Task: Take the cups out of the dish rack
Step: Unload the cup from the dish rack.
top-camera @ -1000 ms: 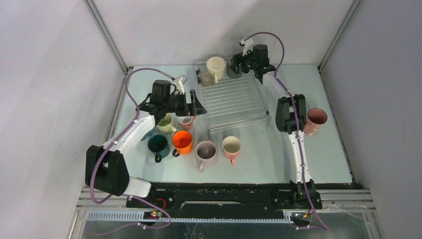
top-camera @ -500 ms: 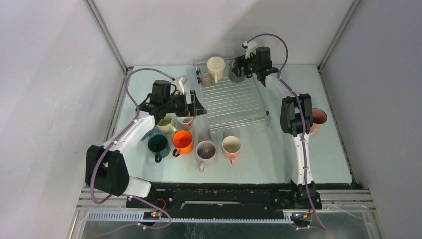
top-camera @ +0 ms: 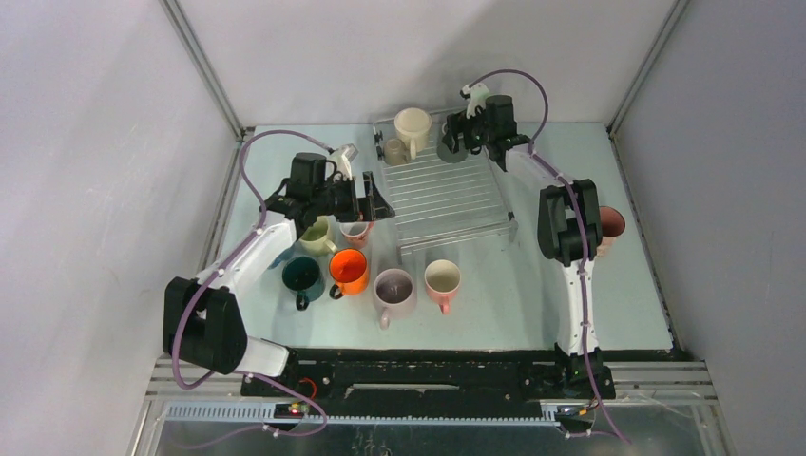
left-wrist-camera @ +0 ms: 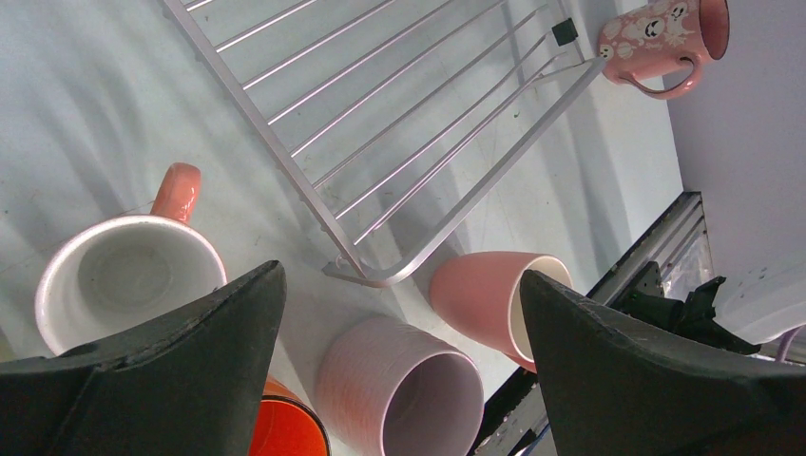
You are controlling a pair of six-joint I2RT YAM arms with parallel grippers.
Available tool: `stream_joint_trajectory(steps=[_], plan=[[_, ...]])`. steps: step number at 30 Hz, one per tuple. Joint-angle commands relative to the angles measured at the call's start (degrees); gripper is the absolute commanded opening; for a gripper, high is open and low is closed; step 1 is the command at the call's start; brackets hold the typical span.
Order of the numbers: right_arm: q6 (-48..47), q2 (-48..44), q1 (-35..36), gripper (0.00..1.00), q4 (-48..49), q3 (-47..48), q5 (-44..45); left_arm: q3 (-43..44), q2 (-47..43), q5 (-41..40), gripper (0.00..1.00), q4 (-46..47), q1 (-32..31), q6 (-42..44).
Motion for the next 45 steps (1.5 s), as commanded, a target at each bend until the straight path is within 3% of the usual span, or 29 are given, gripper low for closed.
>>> stream_joint_trajectory(steps=[1,6,14,23,30,45], plan=[[0.5,-4.0,0.4,0.91,1.4,0.1,-0.6,0.4,-1.3,1.3,1.0,0.8,-0.3,0.2],[-0.1,-2.6,0.0,0.99,-1.7,2.3,-3.1,0.5,-0.9,1.4,1.0,0.9,-0.3,0.2],[-2.4,0.0,-1.1,1.0,-6.7,8.3,-8.4,0.5,-0.6,1.4,1.0,0.9,-0.3,0.3],[-7.3,7.6,-2.3,1.0,-18.7,23.8,-14.0,0.5,0.0,1.7,1.0,0.8,-0.3,0.5],[-9.6,8.3,-2.9,1.0,-20.6,24.3,-16.7,0.7,0.5,2.0,1.0,0.8,-0.4,0.5],[-11.1,11.4,-3.0,1.0,-19.9,25.6,-14.0,0.9,1.4,1.8,1.0,0.5,-0.8,0.9]])
